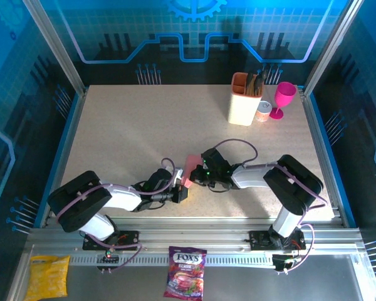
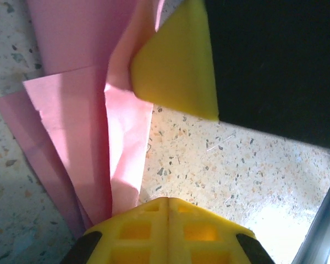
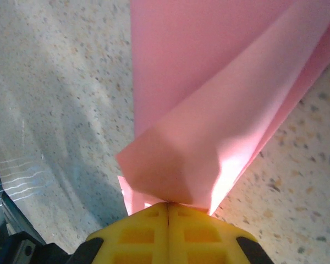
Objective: Fold a paper plane with a square sheet of paper (pick it up from the middle)
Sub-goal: Fold the wing for the fifth time at the center of the table.
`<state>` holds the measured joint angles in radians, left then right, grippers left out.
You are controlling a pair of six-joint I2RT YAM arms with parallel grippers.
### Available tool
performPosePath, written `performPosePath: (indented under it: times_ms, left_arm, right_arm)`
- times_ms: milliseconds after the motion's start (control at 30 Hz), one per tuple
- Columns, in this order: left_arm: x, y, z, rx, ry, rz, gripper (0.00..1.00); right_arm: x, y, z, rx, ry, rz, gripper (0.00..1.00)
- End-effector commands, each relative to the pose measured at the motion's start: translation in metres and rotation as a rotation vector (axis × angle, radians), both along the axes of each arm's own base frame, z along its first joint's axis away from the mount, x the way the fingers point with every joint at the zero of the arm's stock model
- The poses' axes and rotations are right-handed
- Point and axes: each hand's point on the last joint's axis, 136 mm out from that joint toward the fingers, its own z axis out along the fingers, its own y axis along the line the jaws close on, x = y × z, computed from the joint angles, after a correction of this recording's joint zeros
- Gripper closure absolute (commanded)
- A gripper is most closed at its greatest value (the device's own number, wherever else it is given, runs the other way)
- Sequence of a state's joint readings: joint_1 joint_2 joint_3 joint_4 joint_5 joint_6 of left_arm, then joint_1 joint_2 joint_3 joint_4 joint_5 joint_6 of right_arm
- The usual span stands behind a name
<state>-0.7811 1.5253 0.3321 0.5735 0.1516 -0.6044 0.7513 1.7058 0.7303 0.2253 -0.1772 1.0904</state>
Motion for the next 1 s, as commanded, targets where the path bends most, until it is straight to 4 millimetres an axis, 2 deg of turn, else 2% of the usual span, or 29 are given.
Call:
performPosePath:
  times_ms: [0, 200, 400, 733, 967]
  left_arm:
    - [-0.028, 0.034, -0.050, 0.159, 0.143, 0.031, 1.00]
    - [-0.029, 0.035, -0.053, 0.165, 0.151, 0.024, 1.00]
    - [-0.032, 0.035, -0.058, 0.174, 0.167, 0.018, 1.00]
    - [-0.037, 0.038, -0.070, 0.182, 0.200, 0.021, 1.00]
    - [-0.038, 0.039, -0.071, 0.179, 0.200, 0.025, 1.00]
  right_arm:
    - [0.006, 0.003, 0.011, 0.002, -0.026, 0.041, 1.00]
    - [0.010, 0.006, -0.002, -0.006, -0.016, 0.045, 1.00]
    - [0.019, -0.006, -0.017, -0.036, -0.009, 0.017, 1.00]
    - [0.035, -0.018, -0.007, 0.011, -0.031, 0.005, 1.00]
    - [0.043, -0.033, -0.022, -0.020, -0.001, -0.019, 1.00]
